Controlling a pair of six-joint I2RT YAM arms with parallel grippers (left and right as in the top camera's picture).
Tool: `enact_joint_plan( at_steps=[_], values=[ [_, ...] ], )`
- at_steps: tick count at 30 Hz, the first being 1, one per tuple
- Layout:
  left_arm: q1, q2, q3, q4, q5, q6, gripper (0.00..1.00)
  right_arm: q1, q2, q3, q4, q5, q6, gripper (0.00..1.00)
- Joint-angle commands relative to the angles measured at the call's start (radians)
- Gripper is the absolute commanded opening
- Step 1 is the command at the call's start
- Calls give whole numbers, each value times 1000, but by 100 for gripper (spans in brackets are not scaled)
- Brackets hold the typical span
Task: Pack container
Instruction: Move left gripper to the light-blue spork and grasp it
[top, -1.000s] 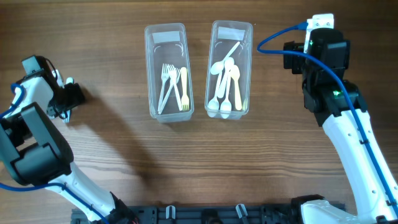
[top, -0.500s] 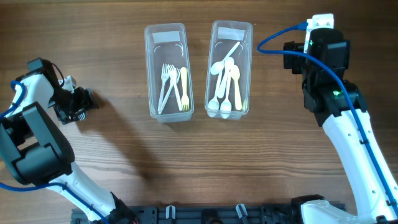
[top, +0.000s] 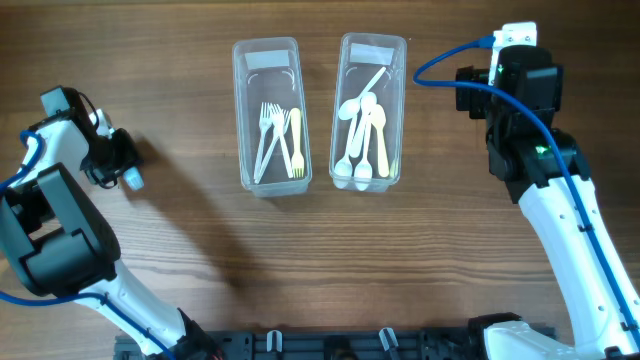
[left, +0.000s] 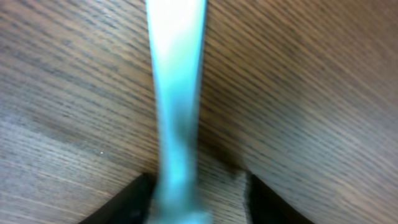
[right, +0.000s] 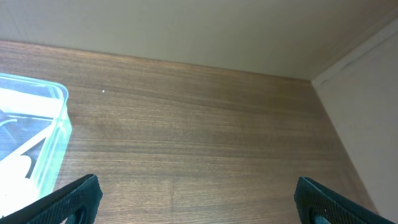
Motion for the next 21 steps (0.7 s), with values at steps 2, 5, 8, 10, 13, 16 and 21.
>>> enact_joint_plan(
  at_steps=[2,5,8,10,13,16,21],
  values=[
    [-26,74,-45,-7,32,6,27,2,5,1,2,24,-6,100],
    [-57,63,-45,-6,32,2,24,2,5,1,2,23,-6,100],
    [-98,3,-43,2,28,-23,24,2,5,1,2,24,-6,100],
    [-117,-59,-42,7,27,-35,24,2,5,1,2,24,-6,100],
    [-135,-153,-42,16,20,-78,24,2,5,1,2,24,-6,100],
    [-152,-270,-42,19,13,-103,24,2,5,1,2,24,-6,100],
    [-168,-424,-42,-10,8,-134,24,2,5,1,2,23,-6,100]
  ],
)
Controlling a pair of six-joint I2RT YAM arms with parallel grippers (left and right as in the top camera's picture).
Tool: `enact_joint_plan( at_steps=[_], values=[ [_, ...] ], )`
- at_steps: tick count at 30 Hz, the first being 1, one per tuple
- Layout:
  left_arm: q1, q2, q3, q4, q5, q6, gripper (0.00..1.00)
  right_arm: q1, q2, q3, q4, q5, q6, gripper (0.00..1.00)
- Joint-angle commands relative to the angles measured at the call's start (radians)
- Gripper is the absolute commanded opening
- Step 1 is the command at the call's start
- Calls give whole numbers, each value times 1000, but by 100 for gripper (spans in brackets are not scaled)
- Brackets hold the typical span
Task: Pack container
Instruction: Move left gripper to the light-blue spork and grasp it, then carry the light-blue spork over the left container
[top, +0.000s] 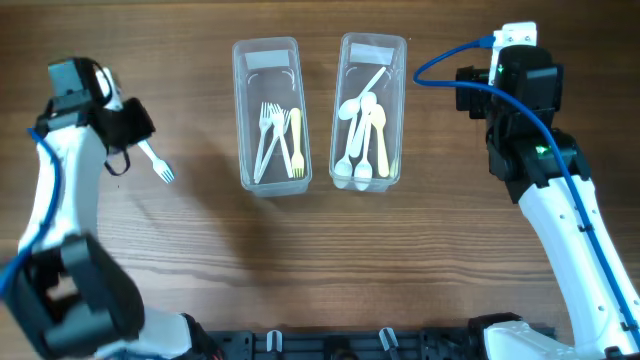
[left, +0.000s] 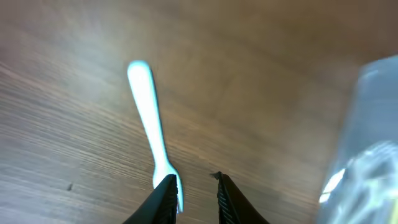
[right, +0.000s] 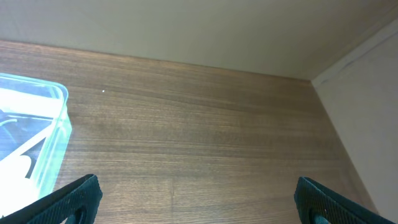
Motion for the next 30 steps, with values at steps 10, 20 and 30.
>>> enact_joint_plan(
  at_steps=[10,20,30],
  values=[
    [-11,49,-1,-93,-3,-234,100,2,5,1,2,24,-6,100],
    [-11,246,-1,-46,49,-234,54,2,5,1,2,24,-6,100],
    [-11,252,-1,-58,-101,-256,65,2,5,1,2,23,-5,100]
  ],
)
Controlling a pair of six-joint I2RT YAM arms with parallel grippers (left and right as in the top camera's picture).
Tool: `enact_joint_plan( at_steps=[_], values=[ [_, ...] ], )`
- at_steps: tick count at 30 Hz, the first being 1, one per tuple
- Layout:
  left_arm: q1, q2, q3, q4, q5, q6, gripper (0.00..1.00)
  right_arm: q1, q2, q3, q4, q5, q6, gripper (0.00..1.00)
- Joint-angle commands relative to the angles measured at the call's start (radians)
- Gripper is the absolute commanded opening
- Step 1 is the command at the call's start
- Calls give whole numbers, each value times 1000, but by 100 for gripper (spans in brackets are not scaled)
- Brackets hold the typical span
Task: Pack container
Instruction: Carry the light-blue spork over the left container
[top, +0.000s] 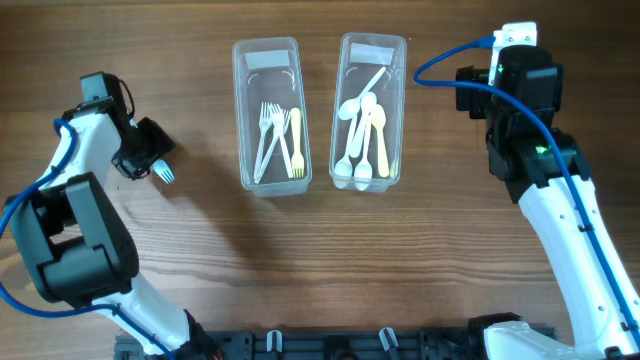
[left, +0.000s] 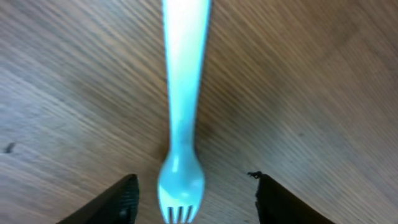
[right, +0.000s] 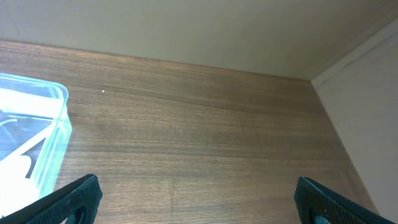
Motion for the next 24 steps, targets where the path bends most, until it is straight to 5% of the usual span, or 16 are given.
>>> enact_joint_plan(
  at_steps=[1,13,14,17,21,24],
  values=[
    [-4,8,-3,-12,-41,-9,65,2,5,1,2,24,-5,100],
    [-5,129,-3,-13,-41,-16,60,2,5,1,2,23,-6,100],
    [-5,134,-3,-13,-40,-17,57,2,5,1,2,23,-6,100],
    [-5,135,-3,-13,-19,-17,20,2,5,1,2,24,-6,100],
    [-5,135,-3,-24,24,-39,4,2,5,1,2,23,-6,100],
    [-5,116,-2,-27,23,-39,4,2,5,1,2,24,-6,100]
  ],
)
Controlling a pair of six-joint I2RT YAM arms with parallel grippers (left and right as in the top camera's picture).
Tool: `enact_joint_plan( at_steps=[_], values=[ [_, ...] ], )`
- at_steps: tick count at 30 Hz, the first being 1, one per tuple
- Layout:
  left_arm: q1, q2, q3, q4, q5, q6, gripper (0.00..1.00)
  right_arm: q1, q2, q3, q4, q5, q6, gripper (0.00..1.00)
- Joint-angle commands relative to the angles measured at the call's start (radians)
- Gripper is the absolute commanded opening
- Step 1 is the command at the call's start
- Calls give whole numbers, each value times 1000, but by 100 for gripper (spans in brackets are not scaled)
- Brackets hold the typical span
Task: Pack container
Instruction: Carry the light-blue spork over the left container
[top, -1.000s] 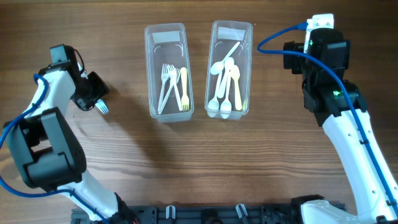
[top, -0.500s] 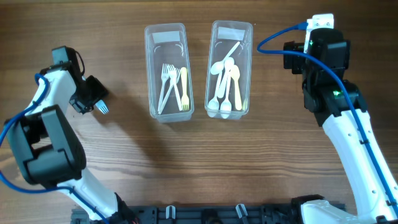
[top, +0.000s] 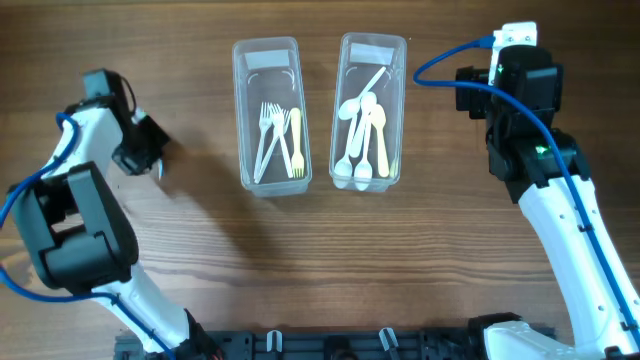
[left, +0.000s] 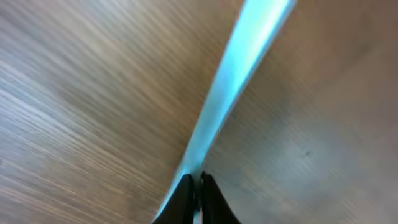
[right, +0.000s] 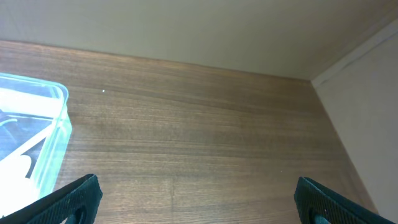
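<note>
My left gripper (left: 198, 186) is shut on a light blue plastic fork (left: 239, 74); its handle runs up and to the right across the blurred left wrist view. Overhead, that left gripper (top: 143, 150) sits left of the containers and hides nearly all of the fork. Whether the fork is off the wood I cannot tell. The left clear container (top: 240, 120) holds several forks (top: 278, 135), and the right one (top: 404, 110) holds several spoons (top: 362, 135). My right gripper (right: 199, 199) is open with nothing in it, over bare wood right of the spoon container (right: 37, 130).
The table is brown wood, with a pale wall (right: 186, 31) along its far edge. The right arm (top: 525, 130) stands at the right side with a blue cable. A black rail (top: 380, 340) runs along the near edge.
My left gripper was open astride the fork's head on the table. Now it is shut on the fork, and the handle lies slanted in its view. The right arm has not moved.
My left gripper was first at the far left, close over the blue fork. Then the fork lay on the wood nearer the fork container, with the gripper behind it. Later the gripper stood open astride the fork's head, and now it is shut on it.
</note>
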Motion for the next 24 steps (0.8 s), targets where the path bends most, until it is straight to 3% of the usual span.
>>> enact_joint_plan(
  at_steps=[1,13,16,19,24],
  values=[
    [-3,34,-40,-16,12,-10,4,2,5,1,2,23,-6,100],
    [-2,-193,-37,-38,0,-2,4,2,5,1,2,24,-6,100],
    [-28,-283,-37,-48,67,-2,4,2,5,1,2,24,-6,100],
    [-113,-385,-37,-45,165,49,4,2,5,1,2,23,-6,100],
    [-319,-494,-37,8,171,50,8,2,5,1,2,24,-6,100]
  ],
)
